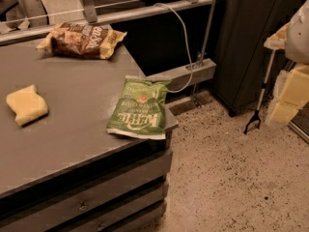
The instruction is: Pick green jalapeno chip bag
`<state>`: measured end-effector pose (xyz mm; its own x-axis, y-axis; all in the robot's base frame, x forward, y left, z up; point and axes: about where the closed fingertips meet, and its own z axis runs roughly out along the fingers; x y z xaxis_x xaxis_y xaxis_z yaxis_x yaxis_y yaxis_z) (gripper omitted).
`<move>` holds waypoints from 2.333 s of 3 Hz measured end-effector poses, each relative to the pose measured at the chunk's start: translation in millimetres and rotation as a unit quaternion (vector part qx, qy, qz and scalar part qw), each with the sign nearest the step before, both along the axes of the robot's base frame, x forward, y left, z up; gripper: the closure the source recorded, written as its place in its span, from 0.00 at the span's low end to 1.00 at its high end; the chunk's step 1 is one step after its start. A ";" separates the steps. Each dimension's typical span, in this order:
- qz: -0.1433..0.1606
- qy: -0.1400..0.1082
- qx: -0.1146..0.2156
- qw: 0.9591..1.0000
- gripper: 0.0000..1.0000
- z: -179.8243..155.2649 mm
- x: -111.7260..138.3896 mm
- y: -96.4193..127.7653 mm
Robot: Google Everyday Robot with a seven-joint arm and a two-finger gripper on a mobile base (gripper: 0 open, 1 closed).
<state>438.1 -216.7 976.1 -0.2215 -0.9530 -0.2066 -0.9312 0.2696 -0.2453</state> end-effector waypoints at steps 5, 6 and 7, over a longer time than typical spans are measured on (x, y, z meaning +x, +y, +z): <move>0.087 0.011 0.152 0.985 0.00 -86.3 117.9 109.7; 0.092 0.014 0.194 0.977 0.00 -101.4 145.3 138.2; 0.085 0.023 0.228 0.970 0.00 -117.3 157.7 162.9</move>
Offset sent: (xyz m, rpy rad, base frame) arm 0.0210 0.0125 -0.0180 0.0553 -0.0042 0.0395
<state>595.8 -53.8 858.9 -0.0890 -0.7890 -0.6079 -0.9787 0.1826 -0.0936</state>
